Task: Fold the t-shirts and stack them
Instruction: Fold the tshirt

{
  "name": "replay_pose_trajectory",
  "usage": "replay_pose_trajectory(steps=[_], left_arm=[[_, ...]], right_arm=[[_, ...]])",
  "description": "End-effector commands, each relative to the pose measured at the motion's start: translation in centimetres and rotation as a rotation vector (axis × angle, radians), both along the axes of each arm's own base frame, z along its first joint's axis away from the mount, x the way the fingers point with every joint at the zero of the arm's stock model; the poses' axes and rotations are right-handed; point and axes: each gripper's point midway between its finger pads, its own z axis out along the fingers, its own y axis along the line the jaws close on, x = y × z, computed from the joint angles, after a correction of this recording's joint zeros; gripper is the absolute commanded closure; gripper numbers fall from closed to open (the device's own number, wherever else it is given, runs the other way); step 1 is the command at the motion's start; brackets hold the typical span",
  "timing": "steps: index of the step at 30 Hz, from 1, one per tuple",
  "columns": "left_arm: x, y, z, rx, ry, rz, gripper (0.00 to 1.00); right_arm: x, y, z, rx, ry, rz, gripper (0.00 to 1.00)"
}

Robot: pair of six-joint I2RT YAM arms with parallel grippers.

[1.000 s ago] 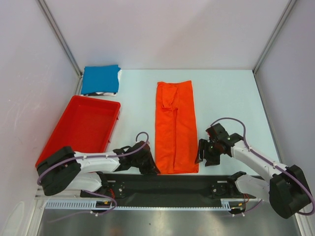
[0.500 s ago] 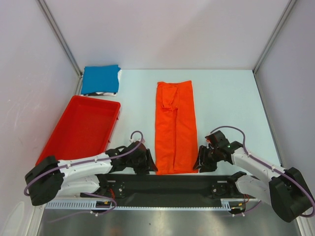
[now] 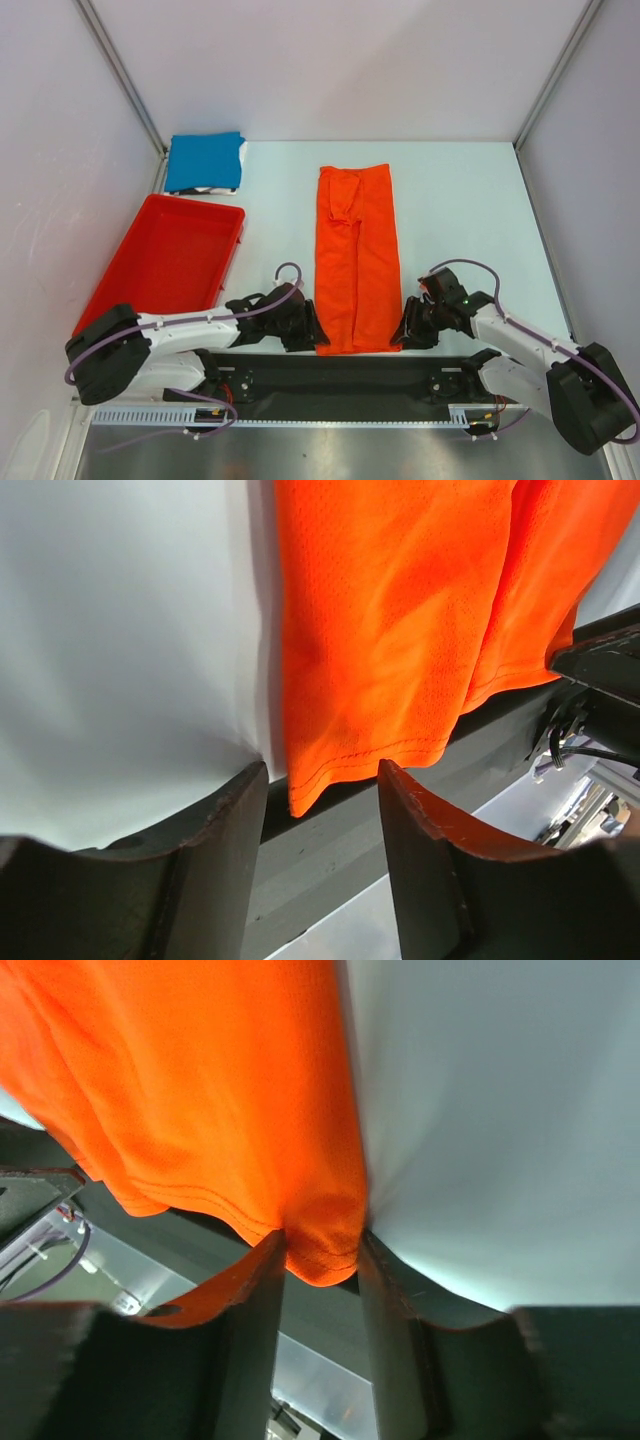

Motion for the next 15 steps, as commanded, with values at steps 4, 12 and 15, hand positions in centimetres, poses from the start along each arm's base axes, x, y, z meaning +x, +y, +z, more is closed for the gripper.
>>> replay_pose_trajectory(steps=[4,12,15], left_arm=[[-0.6,2.5,-3.2,0.115,0.026,0.014,0.51],[1.2,0.9,-0.5,0.084,-0.035,0.017,1.0],[3.5,0.5,2.1,0.074,-0.092,0.043,1.0]], right_arm=[[-0.7,-1.5,-1.5,-0.073,-0.001,-0.021,0.68],[1.6,-0.2,2.1,-0.004,-0.12,-0.019,1.0],[4.4,-0.4,4.1,0.002,-0.17,-0.04,1.0]])
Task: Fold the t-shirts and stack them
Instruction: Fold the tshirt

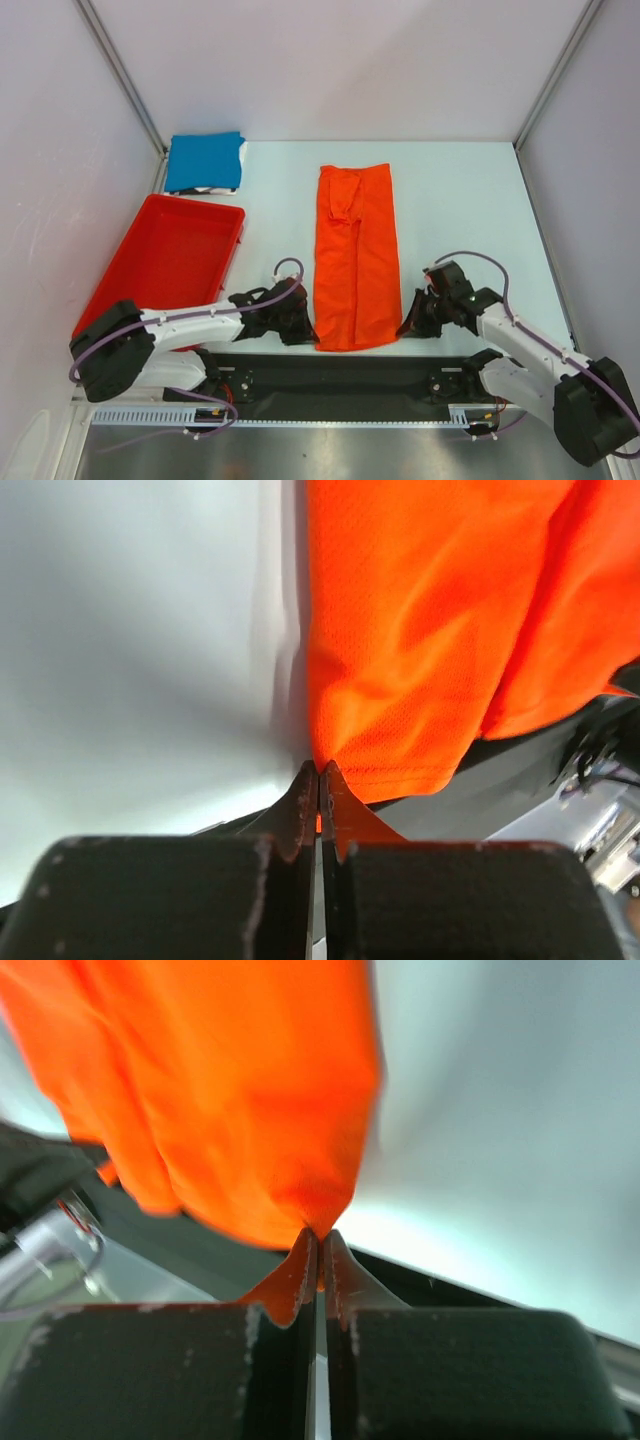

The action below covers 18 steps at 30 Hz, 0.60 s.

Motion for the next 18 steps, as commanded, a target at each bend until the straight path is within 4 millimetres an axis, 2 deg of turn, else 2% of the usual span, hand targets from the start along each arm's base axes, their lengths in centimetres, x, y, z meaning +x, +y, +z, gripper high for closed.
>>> replay_pose_trajectory(steps=[1,2,4,5,6,7,8,9,10,11,12,13,14,15,16,17,18], left_arm=[[3.3,-0.1,3.3,0.012,-0.101,0.02,1.0],[4.9,-0.3,4.5,-0.003,-0.119,0.045,0.99],[6.1,0.0,4.7,0.021,-0.119,0.044,1.0],[7.1,-0.5,5.8,0.002,-0.133,0.048,1.0],[8.3,-0.3,6.1,0.001,-0.136,0.069,1.0],[8.8,-0.4,5.6,0.016,-0.125,0.058,1.0],[10.4,-0.7,6.6,-0.005,-0.136,0.076,1.0],[11.1,-0.8,6.7,0.001,-0.137,0.071,1.0],[11.8,-0.9,6.2,0.016,-0.122,0.073,1.0],[13.4,-1.2,7.2,0.001,-0.136,0.085,1.0],[14.3,-1.4,7.4,0.006,-0.145,0.078,1.0],[15.1,-1.4,6.8,0.025,-0.129,0.08,1.0],[16.8,-1.6,7.8,0.009,-0.147,0.09,1.0],[17.7,-1.7,8.0,0.009,-0.151,0.092,1.0],[19.0,-2.2,7.9,0.008,-0.148,0.095,1.0],[20.0,-1.8,8.0,0.009,-0.146,0.1,1.0],[20.6,-2.0,7.8,0.007,-0.137,0.097,1.0]], right_arm=[[3.9,0.1,2.7,0.011,-0.082,-0.013,1.0],[4.4,-0.1,2.7,0.001,-0.084,0.004,1.0],[6.7,-0.2,4.2,0.016,-0.119,-0.007,1.0],[7.6,-0.2,4.0,0.013,-0.1,-0.013,1.0],[8.3,0.1,4.4,0.035,-0.111,-0.001,1.0],[10.0,0.2,5.6,0.053,-0.139,-0.01,1.0],[10.8,0.4,5.9,0.058,-0.146,-0.005,1.0],[11.5,0.5,5.2,0.046,-0.119,0.006,1.0],[13.2,0.6,6.4,0.056,-0.153,0.004,1.0],[14.0,0.7,6.4,0.056,-0.154,0.007,1.0],[14.9,0.7,5.7,0.052,-0.127,0.012,1.0],[16.3,0.9,6.5,0.059,-0.153,0.013,1.0],[17.3,0.8,5.7,0.058,-0.126,0.009,1.0],[18.1,0.8,5.7,0.06,-0.128,0.009,1.0],[19.8,1.0,6.7,0.07,-0.156,0.01,1.0],[20.5,0.9,6.6,0.068,-0.152,0.008,1.0],[21.1,0.8,5.6,0.058,-0.123,0.009,1.0]])
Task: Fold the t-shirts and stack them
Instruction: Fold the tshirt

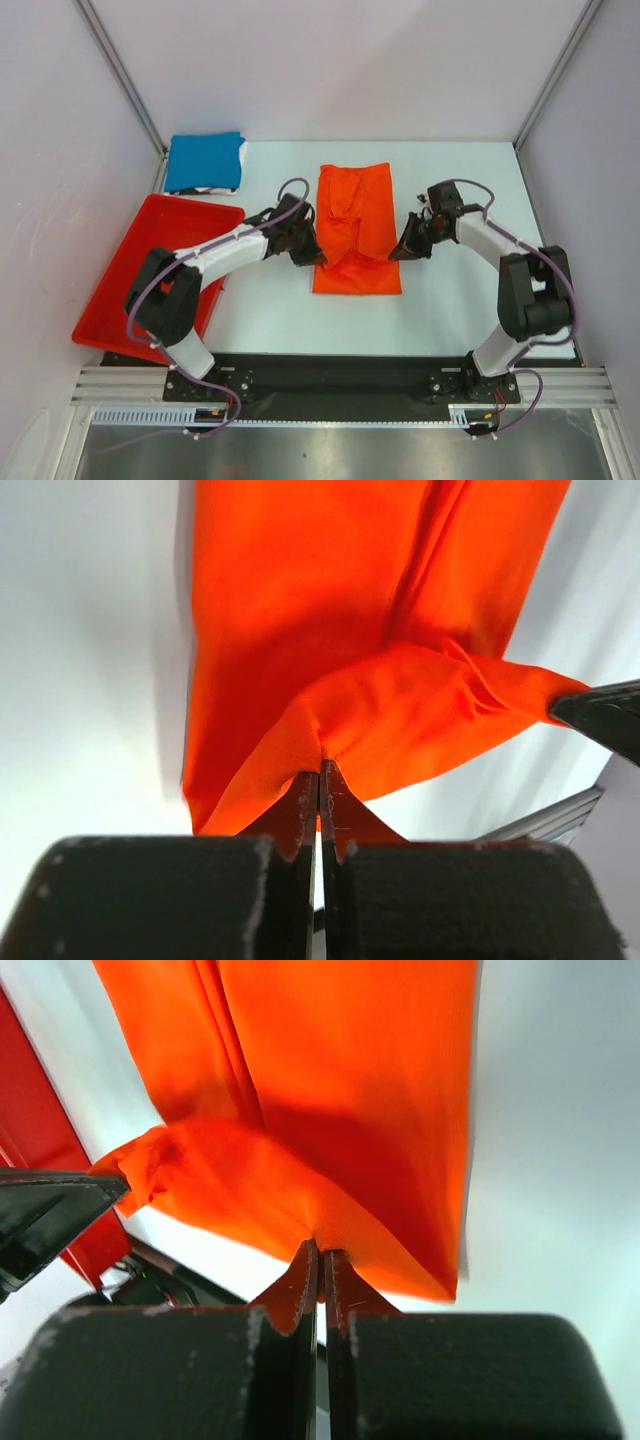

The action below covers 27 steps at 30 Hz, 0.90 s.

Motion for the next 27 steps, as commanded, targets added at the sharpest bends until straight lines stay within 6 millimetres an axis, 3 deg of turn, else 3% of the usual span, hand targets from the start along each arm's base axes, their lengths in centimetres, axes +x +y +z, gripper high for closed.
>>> replay_pose_trajectory(steps=[1,2,4,5,7,12,27], left_arm=[[3.3,-0.3,1.4,-0.02,-0.031,-0.036,1.0],[4.5,-0.4,1.1,-0.016,-0.017,-0.029,1.0],[5.9,-0.8,1.6,-0.026,-0.019,-0.031,1.0],[6.3,-0.5,0.6,-0.014,0.011,-0.023,1.0],[7.2,-0.3,0.7,-0.023,0.01,-0.005,1.0],[8.9,-0.3,0.0,-0.049,0.026,0.01,1.0],[11.7,0.3,-1.3,-0.052,0.045,0.015,1.0]], right_arm=[[3.4,0.1,0.8,0.018,-0.046,0.038,1.0],[4.5,0.0,1.4,0.019,-0.058,0.035,1.0],[5.5,-0.1,0.5,0.019,-0.031,0.034,1.0],[6.3,0.2,0.9,0.031,-0.042,0.037,1.0],[7.0,-0.1,0.1,0.03,-0.018,0.031,1.0],[9.5,-0.3,0.2,0.034,-0.03,0.027,1.0],[11.8,-1.2,-1.6,0.039,0.002,0.014,0.98]])
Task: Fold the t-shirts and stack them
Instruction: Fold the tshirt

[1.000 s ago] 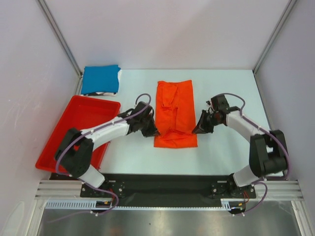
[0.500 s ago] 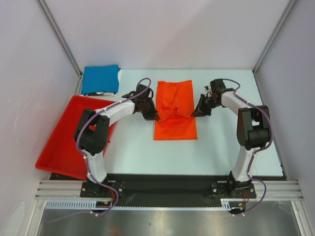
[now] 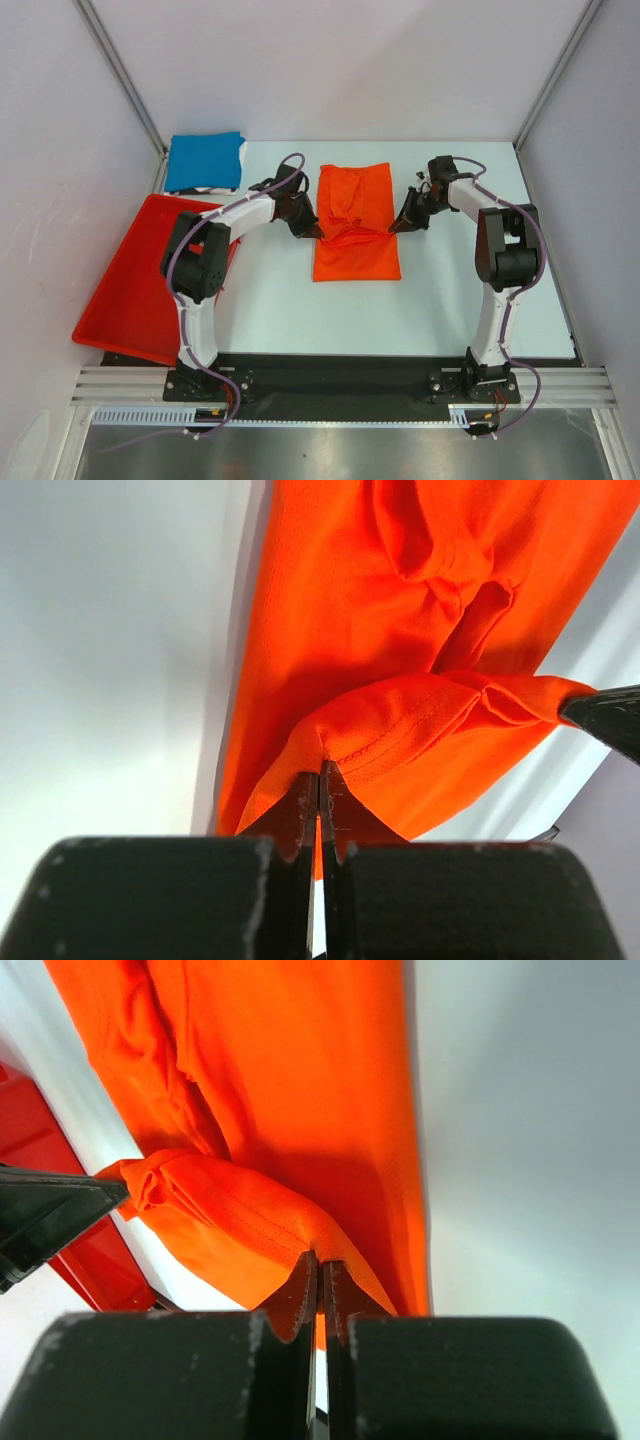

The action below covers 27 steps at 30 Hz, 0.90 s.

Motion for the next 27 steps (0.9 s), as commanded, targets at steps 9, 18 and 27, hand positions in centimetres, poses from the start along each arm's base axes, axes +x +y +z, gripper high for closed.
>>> replay_pose_trajectory(steps=[9,18,27], left_arm=[[2.5,-0.5,0.8,-0.007,-0.039,-0.029,1.0],[4.2,2.1,1.6,0.135,-0.1,0.001,0.73],[0.1,2.2,10.1,0.195,-0.346,-0.138,0.54]], right_arm=[[2.3,-0.3,0.4,0.019,-0.032,0.003,0.97],[3.2,-1.7,1.1,-0.004,-0.046,0.012,0.71],[-0.1,-2.4,5.3,-0.313,-0.204,0.097,0.41]])
